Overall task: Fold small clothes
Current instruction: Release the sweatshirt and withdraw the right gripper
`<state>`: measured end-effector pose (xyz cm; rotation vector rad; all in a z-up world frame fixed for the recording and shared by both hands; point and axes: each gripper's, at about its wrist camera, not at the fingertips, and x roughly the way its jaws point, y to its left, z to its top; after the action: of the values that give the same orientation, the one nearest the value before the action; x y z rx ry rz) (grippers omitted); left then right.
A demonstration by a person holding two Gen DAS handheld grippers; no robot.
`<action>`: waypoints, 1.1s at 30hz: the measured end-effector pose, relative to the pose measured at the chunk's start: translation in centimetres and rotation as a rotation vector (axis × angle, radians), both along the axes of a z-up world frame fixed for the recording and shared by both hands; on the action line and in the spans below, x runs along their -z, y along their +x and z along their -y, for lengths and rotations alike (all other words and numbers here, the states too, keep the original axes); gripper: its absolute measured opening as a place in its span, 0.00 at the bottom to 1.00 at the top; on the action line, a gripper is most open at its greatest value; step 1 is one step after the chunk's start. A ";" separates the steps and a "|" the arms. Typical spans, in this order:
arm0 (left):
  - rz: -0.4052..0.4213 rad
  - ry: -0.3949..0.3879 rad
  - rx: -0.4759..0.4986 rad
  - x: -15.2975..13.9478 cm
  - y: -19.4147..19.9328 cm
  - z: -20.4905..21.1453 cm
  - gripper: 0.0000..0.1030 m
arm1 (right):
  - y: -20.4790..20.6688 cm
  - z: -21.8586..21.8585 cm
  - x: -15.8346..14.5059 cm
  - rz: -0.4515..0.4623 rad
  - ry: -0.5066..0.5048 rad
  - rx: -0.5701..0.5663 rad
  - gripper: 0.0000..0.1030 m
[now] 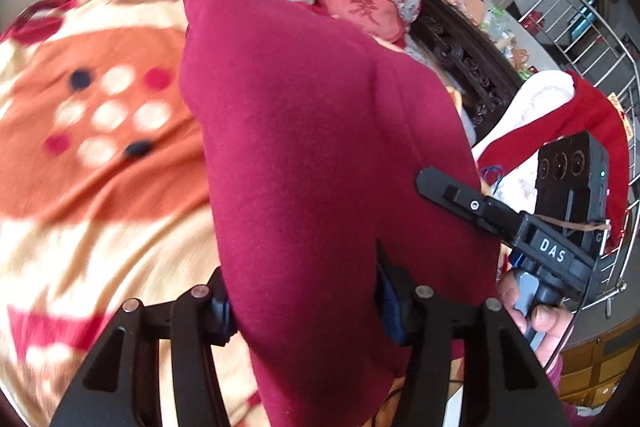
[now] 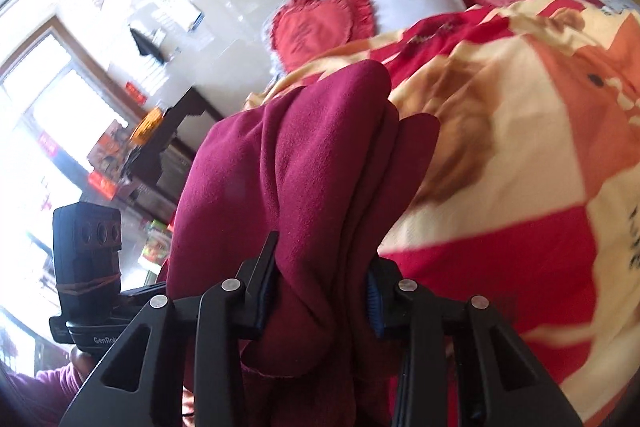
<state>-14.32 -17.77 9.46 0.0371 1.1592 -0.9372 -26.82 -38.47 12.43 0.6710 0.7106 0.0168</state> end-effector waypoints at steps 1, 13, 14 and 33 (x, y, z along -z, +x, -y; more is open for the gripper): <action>0.002 0.014 -0.005 0.7 -0.4 -1.2 0.57 | -0.2 -1.0 0.5 -0.004 0.007 -0.008 0.18; 0.063 0.105 -0.068 4.8 -2.7 -4.2 0.77 | -3.3 -3.9 5.2 -0.140 -0.019 0.073 0.27; 0.103 0.104 -0.086 4.1 -2.8 -4.5 0.80 | -3.7 -4.2 4.2 -0.120 -0.048 0.071 0.26; 0.268 0.163 -0.183 3.6 -2.4 -3.3 0.91 | -5.0 -9.8 5.2 -0.201 -0.222 -0.058 0.06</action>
<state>-16.68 -14.42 5.86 0.1802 0.9693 -0.6526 -31.86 -28.70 7.27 0.4420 0.9105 -0.0761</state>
